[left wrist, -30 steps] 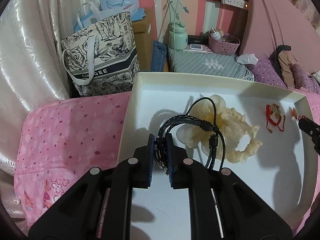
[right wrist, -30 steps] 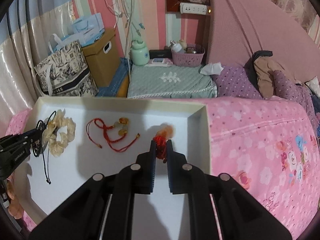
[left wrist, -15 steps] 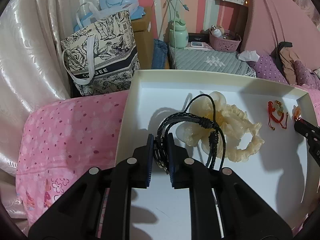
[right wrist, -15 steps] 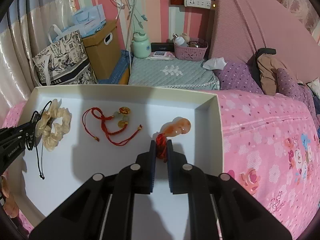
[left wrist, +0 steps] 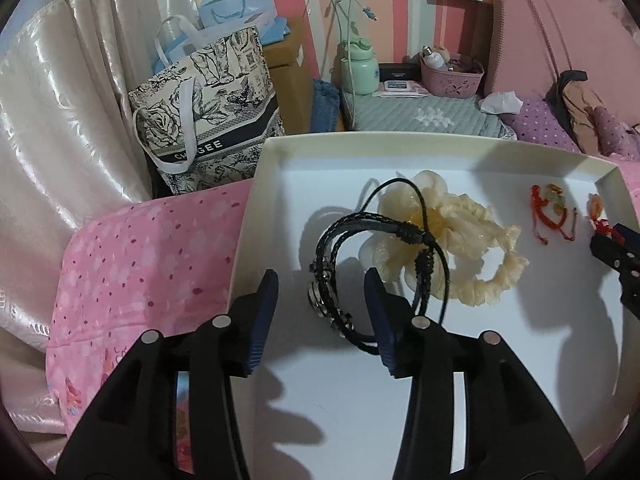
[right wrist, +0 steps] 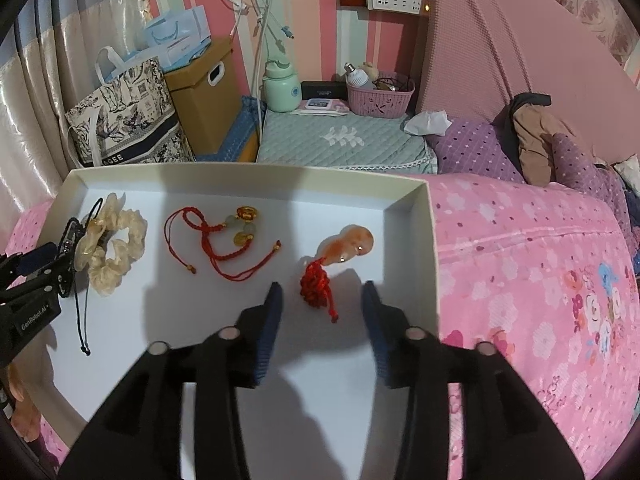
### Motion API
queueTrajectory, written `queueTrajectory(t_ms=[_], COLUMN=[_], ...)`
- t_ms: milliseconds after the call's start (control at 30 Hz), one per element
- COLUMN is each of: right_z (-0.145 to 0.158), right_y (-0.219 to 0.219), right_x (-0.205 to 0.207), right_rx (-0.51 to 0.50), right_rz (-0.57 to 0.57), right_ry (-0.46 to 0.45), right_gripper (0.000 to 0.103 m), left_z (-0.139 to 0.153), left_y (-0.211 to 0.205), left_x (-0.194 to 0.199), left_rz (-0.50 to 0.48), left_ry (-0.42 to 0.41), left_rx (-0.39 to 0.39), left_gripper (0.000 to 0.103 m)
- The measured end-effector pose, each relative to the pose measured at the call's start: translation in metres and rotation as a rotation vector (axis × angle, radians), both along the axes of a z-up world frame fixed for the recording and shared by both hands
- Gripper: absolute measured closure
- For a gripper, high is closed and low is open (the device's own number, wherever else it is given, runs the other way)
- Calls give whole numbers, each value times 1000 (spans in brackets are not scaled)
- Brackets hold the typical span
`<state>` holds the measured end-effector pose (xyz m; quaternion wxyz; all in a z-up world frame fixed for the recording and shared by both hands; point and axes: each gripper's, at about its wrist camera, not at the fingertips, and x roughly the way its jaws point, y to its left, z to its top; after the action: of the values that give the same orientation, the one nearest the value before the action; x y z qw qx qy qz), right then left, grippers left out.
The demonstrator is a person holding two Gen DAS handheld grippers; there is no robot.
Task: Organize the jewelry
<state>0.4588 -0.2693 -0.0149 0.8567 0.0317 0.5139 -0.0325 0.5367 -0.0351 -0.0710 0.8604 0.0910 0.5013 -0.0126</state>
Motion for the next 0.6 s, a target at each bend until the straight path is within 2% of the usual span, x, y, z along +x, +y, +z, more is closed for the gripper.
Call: queueTrajectory(t_ms=[33, 100, 167, 267, 433, 467, 600], right_z=[2, 9, 20, 36, 66, 70, 94], right_y=[0, 1, 1, 1, 1, 0, -1], right_x=[-1, -4, -8, -13, -33, -37, -67], right_rx=[1, 0, -9, -1, -17, -15, 5], right_rz=[2, 8, 4, 0, -7, -8, -4], right_ry=[-3, -15, -34, -58, -90, -93, -130], right_gripper=[51, 46, 36, 30, 24, 20, 14], left_z=[2, 10, 20, 36, 66, 71, 89], left_y=[0, -2, -5, -5, 2, 4, 14], left_x=[-2, -9, -16, -23, -48, -53, -82], left_rz=[-6, -22, -26, -33, -35, -35, -30], left_ry=[-1, -19, -48, -58, -100, -108, -132], left_rx=[-7, -10, 4, -21, -49, -59, -90], left_gripper=[57, 44, 36, 34, 16, 11, 5])
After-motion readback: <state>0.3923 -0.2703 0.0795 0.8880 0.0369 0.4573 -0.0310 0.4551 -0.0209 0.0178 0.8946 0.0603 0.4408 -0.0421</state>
